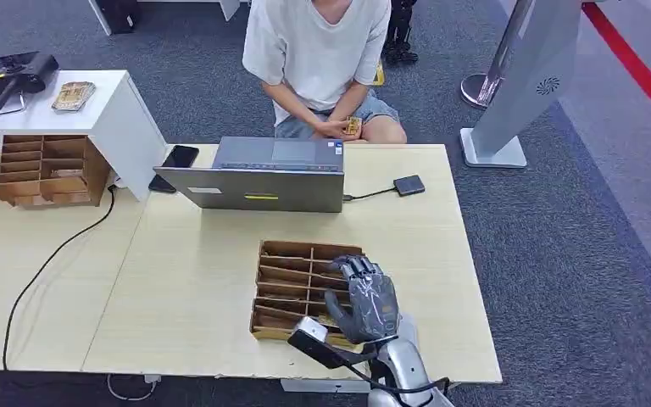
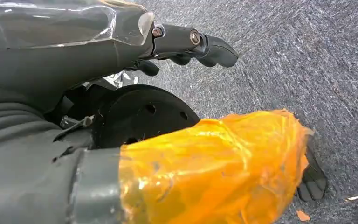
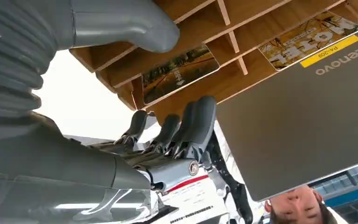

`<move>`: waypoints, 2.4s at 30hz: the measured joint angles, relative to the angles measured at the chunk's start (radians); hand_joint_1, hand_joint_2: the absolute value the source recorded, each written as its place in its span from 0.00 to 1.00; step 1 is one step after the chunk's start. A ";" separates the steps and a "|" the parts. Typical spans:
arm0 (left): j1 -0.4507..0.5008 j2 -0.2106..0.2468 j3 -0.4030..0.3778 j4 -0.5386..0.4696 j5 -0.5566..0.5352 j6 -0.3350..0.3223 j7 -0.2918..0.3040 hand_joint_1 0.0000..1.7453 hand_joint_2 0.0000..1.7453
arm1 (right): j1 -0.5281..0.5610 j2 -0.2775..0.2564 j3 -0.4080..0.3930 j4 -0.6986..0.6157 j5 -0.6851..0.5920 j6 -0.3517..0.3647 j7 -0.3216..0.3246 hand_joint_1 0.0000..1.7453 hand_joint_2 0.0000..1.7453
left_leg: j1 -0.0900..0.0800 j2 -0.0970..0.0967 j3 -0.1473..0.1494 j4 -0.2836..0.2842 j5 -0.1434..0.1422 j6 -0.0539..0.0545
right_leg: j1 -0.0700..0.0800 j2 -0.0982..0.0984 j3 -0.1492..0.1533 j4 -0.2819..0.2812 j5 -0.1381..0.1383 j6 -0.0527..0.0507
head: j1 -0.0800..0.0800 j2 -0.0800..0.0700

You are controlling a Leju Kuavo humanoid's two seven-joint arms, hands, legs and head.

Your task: Pass the card to the sensor for recognition and then transmit it.

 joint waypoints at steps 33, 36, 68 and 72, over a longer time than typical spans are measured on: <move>0.000 0.000 0.000 0.000 0.033 0.000 -0.024 0.00 0.00 | -0.007 0.013 0.000 -0.021 0.023 -0.067 -0.066 0.90 1.00 | 0.000 0.000 0.000 0.000 0.000 0.000 | 0.000 0.000 0.000 0.000 0.000 0.000 | 0.000 0.000; 0.000 0.000 0.000 0.000 0.042 0.000 -0.031 0.00 0.00 | 0.009 0.019 -0.011 -0.064 0.047 -0.068 -0.100 0.92 1.00 | 0.000 0.000 0.000 0.000 0.000 0.000 | 0.000 0.000 0.000 0.000 0.000 0.000 | 0.000 0.000; -0.010 0.000 0.022 0.026 0.047 0.000 -0.062 0.00 0.00 | 0.122 0.073 -0.110 -0.375 0.070 -0.068 -0.314 0.94 1.00 | 0.000 0.000 0.000 0.000 0.000 0.000 | 0.000 0.000 0.000 0.000 0.000 0.000 | 0.000 0.000; -0.010 0.000 0.029 0.026 0.029 0.000 -0.061 0.00 0.00 | 0.121 0.074 -0.117 -0.384 0.068 -0.068 -0.316 0.95 1.00 | 0.000 0.000 0.000 0.000 0.000 0.000 | 0.000 0.000 0.000 0.000 0.000 0.000 | 0.000 0.000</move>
